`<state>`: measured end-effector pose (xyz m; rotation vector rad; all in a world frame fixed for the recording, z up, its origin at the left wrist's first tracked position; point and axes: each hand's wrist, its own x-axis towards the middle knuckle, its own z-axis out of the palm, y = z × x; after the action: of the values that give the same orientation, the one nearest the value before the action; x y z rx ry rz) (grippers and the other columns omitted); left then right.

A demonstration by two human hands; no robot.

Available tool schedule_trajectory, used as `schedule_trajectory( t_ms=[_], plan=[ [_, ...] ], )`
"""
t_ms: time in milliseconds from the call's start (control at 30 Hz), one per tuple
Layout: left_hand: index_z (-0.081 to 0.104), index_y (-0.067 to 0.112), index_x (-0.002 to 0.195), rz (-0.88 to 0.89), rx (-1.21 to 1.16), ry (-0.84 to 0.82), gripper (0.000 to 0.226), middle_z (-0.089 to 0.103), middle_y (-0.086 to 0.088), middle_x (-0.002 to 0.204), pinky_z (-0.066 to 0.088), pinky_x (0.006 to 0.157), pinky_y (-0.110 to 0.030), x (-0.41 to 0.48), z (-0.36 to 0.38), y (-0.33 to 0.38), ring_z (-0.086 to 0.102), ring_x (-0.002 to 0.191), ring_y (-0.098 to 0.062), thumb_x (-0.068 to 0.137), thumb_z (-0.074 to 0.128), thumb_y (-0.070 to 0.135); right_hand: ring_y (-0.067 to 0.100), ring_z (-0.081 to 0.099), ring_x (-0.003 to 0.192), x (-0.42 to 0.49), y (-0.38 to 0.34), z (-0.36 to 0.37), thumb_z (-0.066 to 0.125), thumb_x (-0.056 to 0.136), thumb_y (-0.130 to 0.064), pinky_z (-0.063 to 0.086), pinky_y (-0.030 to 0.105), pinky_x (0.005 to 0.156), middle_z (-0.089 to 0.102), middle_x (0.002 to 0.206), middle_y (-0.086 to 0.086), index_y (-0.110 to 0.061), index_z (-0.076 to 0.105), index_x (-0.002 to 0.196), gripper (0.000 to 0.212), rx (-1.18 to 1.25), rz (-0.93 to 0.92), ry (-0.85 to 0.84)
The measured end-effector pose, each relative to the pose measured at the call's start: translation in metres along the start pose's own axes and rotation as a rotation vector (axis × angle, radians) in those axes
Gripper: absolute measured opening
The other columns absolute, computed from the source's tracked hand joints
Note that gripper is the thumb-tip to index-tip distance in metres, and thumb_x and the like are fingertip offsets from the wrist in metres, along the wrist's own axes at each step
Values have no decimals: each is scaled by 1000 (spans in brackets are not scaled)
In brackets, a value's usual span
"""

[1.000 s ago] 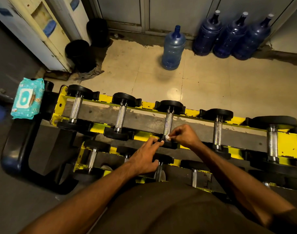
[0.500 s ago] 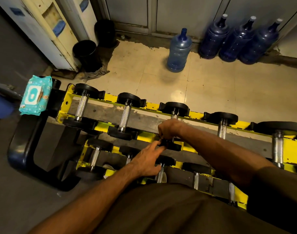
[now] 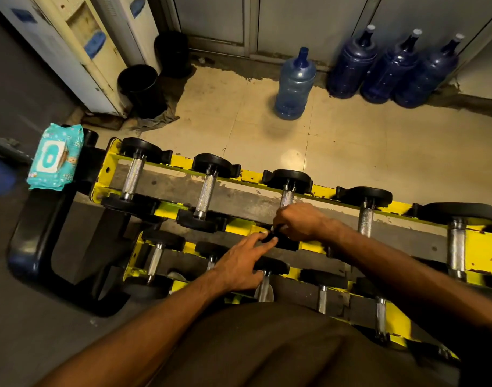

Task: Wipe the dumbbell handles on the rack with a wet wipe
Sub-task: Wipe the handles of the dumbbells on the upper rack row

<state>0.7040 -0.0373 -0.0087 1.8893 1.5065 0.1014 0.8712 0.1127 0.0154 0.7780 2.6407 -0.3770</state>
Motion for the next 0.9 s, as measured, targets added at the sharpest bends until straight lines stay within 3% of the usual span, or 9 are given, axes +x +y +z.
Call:
schedule_trajectory(
  t_ms=[133,233,400,467,533,600,767,833,900],
  plan=[
    [21,31,160,6,23,-5,83,16,1,162,37,117,-39,2,-3,1,22,149,-18,90,64,26,18,62,97,5,8,8,57,97,-32,49,26,69,59,121,0,-24,65,123,28,60,171,152],
    [23,30,160,1,24,-1,80,17,1,161,38,116,-36,4,-4,4,23,148,-18,91,63,27,20,63,88,15,8,5,59,97,-33,51,30,64,56,120,3,-22,67,117,24,80,383,289],
    [29,29,158,-4,44,14,76,23,0,156,42,112,-37,5,-3,5,31,142,-18,91,64,29,15,57,78,25,-20,-19,64,93,-31,44,26,60,53,81,-3,-18,65,96,14,-78,74,-174],
    [30,28,157,-10,52,8,76,22,0,157,42,112,-38,4,-3,5,31,143,-19,90,64,30,15,52,73,34,-21,-26,65,91,-28,39,27,58,51,80,-3,-17,63,93,11,-152,110,-163],
    [26,29,159,-22,49,-5,78,18,1,162,39,116,-40,2,-3,6,26,147,-19,90,64,29,17,49,71,46,-15,-33,62,92,-24,37,30,57,56,94,2,-14,66,102,15,-180,243,-63],
    [24,30,159,-20,50,-2,80,16,1,163,37,117,-39,0,-3,6,25,147,-18,90,64,30,18,52,70,52,-13,-35,59,94,-22,42,32,60,60,93,2,-13,67,106,18,-204,309,-36],
    [35,27,154,-9,31,22,73,28,3,154,44,110,-38,0,-4,6,38,137,-18,87,65,31,18,55,73,41,-32,-28,64,92,-27,48,30,63,53,80,1,-16,60,95,11,-237,66,-143],
    [28,29,158,-12,45,6,79,22,2,159,39,115,-40,-1,-3,7,31,143,-19,89,65,33,18,56,76,32,-23,-26,68,89,-25,47,30,63,54,83,1,-18,58,86,13,-151,93,-67],
    [17,32,161,-27,51,-26,85,12,3,165,32,119,-40,-2,-3,7,21,149,-18,90,64,34,19,60,87,24,-7,-19,64,90,-21,46,29,66,60,96,3,-15,63,92,7,-38,201,71]
  ],
)
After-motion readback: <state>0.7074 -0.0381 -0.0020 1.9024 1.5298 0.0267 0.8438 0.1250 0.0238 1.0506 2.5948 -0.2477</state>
